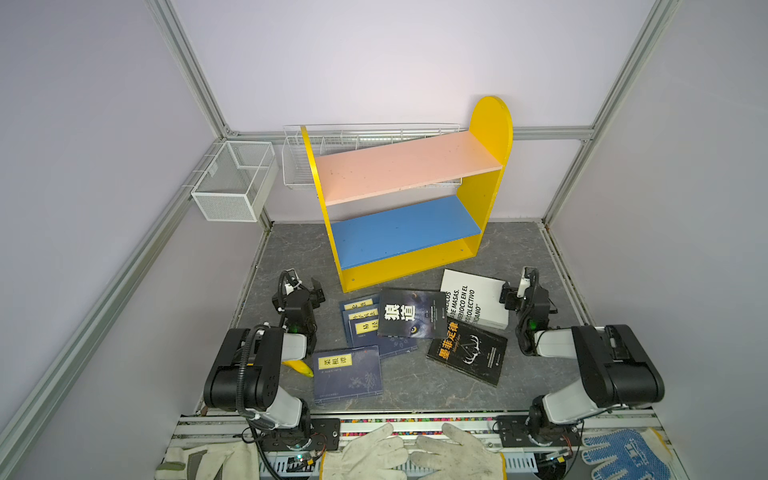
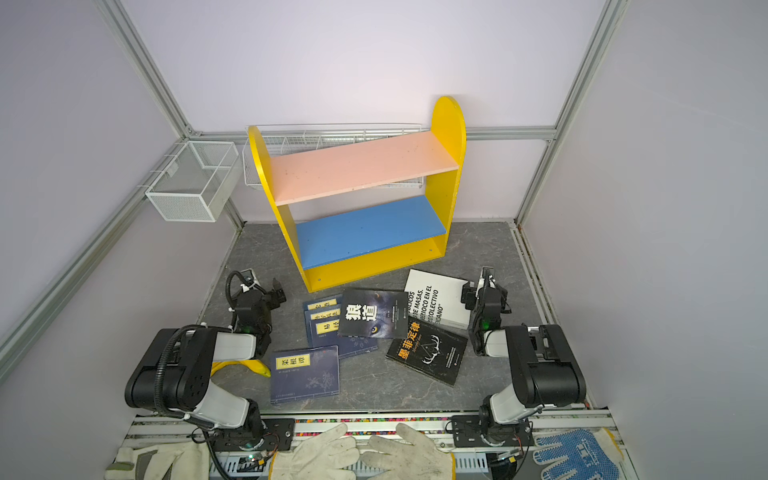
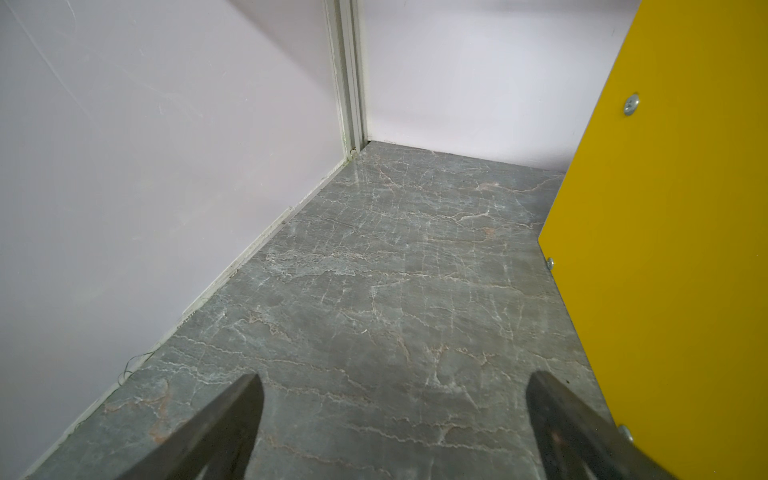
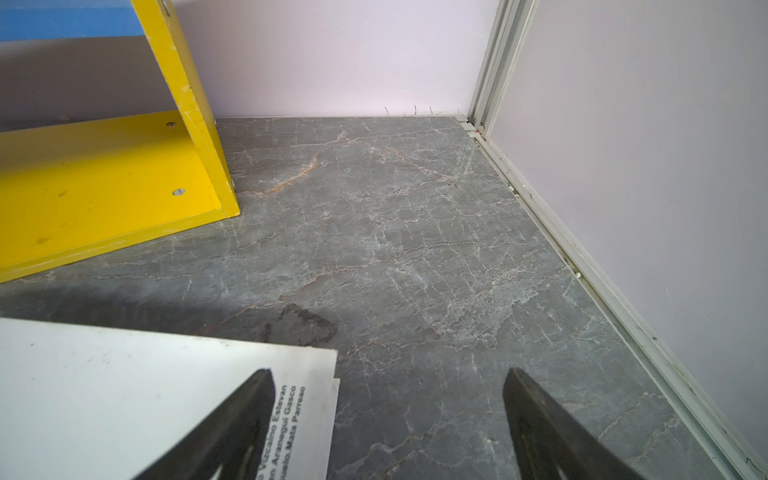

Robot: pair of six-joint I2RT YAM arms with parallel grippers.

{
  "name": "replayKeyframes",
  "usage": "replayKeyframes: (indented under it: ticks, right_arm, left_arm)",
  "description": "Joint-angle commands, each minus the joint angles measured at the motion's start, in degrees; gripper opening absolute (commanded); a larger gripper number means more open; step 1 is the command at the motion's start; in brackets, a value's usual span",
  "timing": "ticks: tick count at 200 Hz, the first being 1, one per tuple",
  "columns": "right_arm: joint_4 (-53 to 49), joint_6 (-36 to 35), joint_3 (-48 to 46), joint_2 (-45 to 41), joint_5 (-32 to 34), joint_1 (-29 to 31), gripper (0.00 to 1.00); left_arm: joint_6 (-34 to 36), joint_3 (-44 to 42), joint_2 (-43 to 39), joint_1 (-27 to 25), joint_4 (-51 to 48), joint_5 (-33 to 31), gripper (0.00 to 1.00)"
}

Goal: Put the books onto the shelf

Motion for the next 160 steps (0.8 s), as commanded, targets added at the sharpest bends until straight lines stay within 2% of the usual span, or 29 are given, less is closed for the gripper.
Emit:
replayKeyframes:
  ticks: [1,160]
  right_arm:
    - [0.8,-1.2,-0.4,-0.1,0.5,-0.2,0.89]
    - [0.3,-1.1,-0.2,-0.7,1.4,-0.1,0.89]
  left_arm:
    - [0.6,1.2,0.8,-0.3,0.8,-0.2,0.99]
    - [0.7,1.2,0.7,-0.3,1.0,-0.2,0.99]
